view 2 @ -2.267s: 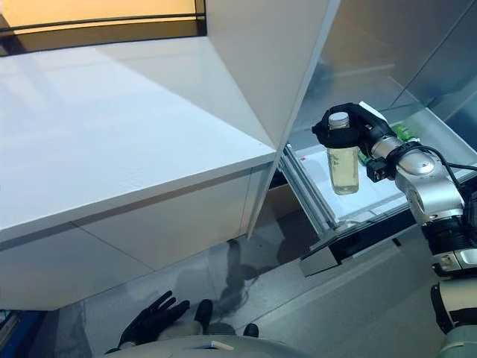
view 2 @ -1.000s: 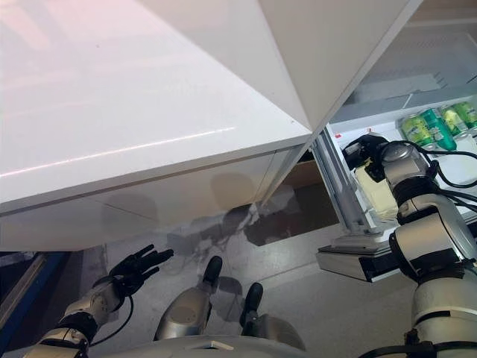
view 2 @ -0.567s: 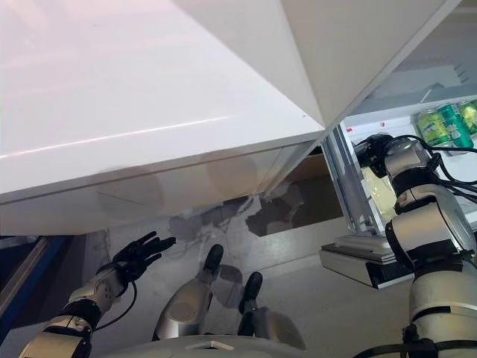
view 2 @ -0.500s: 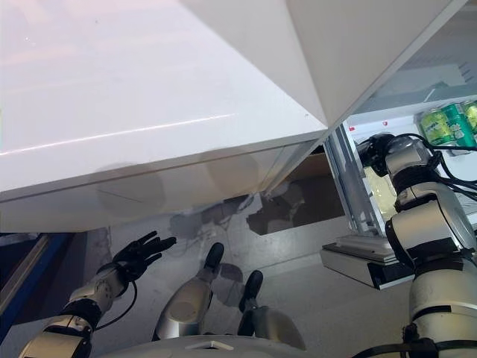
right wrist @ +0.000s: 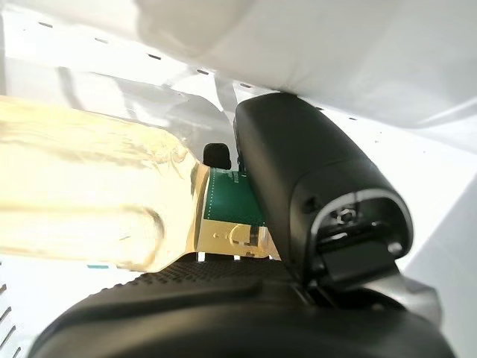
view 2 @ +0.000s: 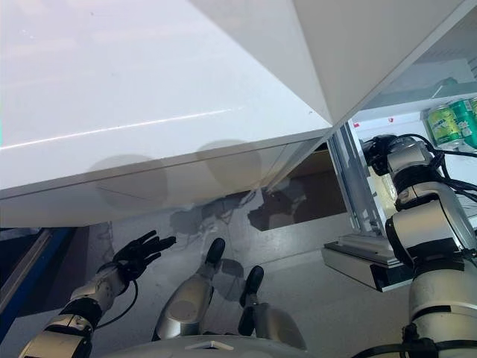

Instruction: Put drinks into fridge and close the fridge

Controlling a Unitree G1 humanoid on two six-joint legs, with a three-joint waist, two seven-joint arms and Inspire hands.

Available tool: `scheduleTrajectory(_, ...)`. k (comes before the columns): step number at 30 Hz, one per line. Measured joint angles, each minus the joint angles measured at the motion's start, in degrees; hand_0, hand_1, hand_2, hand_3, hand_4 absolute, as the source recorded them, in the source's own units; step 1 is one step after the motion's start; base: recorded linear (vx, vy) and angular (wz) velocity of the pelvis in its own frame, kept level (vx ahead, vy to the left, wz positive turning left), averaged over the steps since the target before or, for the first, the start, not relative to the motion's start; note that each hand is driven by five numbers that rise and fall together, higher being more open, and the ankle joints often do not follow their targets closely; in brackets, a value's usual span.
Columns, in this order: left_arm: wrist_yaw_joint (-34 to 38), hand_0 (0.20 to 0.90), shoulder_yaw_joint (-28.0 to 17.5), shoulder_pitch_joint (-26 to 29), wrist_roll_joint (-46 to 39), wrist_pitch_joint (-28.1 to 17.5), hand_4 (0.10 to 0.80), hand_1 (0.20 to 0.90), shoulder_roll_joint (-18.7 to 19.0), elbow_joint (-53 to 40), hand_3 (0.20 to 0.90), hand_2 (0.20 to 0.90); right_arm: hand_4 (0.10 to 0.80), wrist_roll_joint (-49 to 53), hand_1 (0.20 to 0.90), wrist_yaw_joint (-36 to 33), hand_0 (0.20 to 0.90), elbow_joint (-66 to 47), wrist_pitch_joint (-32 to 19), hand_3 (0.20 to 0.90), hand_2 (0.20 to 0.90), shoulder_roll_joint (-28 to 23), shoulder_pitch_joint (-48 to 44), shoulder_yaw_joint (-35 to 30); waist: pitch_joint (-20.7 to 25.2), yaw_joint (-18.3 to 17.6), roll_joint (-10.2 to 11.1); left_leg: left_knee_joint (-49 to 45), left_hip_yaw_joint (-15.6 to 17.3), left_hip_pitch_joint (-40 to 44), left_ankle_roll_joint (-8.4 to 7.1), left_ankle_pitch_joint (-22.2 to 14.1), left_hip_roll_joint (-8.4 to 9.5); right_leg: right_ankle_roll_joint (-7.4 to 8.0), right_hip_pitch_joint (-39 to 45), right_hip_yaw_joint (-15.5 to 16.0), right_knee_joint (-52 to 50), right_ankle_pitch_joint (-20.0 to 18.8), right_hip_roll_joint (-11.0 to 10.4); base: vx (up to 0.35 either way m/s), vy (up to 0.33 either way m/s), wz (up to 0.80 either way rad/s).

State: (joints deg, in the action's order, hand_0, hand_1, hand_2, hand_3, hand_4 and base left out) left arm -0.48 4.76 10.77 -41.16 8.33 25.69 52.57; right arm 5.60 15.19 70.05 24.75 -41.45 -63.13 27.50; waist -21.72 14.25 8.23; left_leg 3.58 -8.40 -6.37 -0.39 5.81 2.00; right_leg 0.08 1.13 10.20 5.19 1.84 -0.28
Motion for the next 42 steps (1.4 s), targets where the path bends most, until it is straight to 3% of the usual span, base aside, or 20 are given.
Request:
scheduleTrajectory(1, 0.1, 0.900, 0.0, 0.0, 0.0, 0.0, 0.800, 0.900, 0.0, 0.0, 0.900, 0.900, 0.800, 0.0, 0.900, -0.1, 0.900, 0.0, 0.0, 0.900, 0.900, 0.0, 0.0, -0.1, 0.0, 0.0, 0.0, 0.0, 0.0, 0.0, 0.00, 0.0, 0.01, 0.00, 0.0, 0.0, 0.0, 0.0, 0.0, 0.000, 0.000, 0.00)
scheduleTrajectory(17, 1.4, 0.900, 0.0, 0.9, -2.7, 0.0, 0.800, 0.900, 0.0, 0.0, 0.900, 0.900, 0.800, 4.1, 0.900, -7.1, 0.900, -4.7, 1.5, 0.900, 0.900, 0.2, 0.0, -0.3, 0.0, -1.4, 0.0, 0.0, 1.1, -0.2, 0.02, 0.0, -0.02, -0.32, -0.7, -1.0, 0.0, -0.4, -0.1, -0.015, 0.023, -0.03)
scheduleTrajectory(26, 2.0, 0.900, 0.0, 1.5, -2.6, 0.2, 0.800, 0.900, -0.3, 0.1, 0.900, 0.900, 0.800, 8.8, 0.900, -16.1, 0.900, -6.1, -1.0, 0.900, 0.900, 0.1, 0.1, -6.9, -0.3, -2.4, -0.5, 0.0, 1.4, 0.5, 0.03, 0.0, 0.02, -0.30, 0.0, -1.4, 0.0, -0.4, -0.3, 0.024, 0.022, -0.01)
scheduleTrajectory(35, 0.5, 0.900, -0.1, 0.8, 0.8, 0.5, 0.800, 0.900, -1.1, 0.8, 0.900, 0.900, 0.800, 8.8, 0.900, -21.8, 0.900, -16.3, -9.3, 0.900, 0.900, -1.2, 3.2, -11.7, 0.0, -4.9, -2.7, 0.1, 1.5, 4.2, 0.05, 0.0, 0.18, -0.29, 3.6, -1.7, 0.0, -0.4, -0.5, 0.081, 0.037, 0.00)
scheduleTrajectory(42, -1.5, 0.900, -0.3, -1.5, 3.1, 0.7, 0.800, 0.900, -3.1, 3.0, 0.900, 0.900, 0.800, 8.9, 0.900, -21.7, 0.900, -22.2, -10.1, 0.900, 0.900, -5.4, 6.5, -14.3, 2.1, -6.4, -6.6, 0.9, 1.7, 6.3, 0.48, 0.3, 0.21, -0.15, 5.3, -2.0, 0.0, -0.5, -0.6, 0.061, 0.016, -0.01)
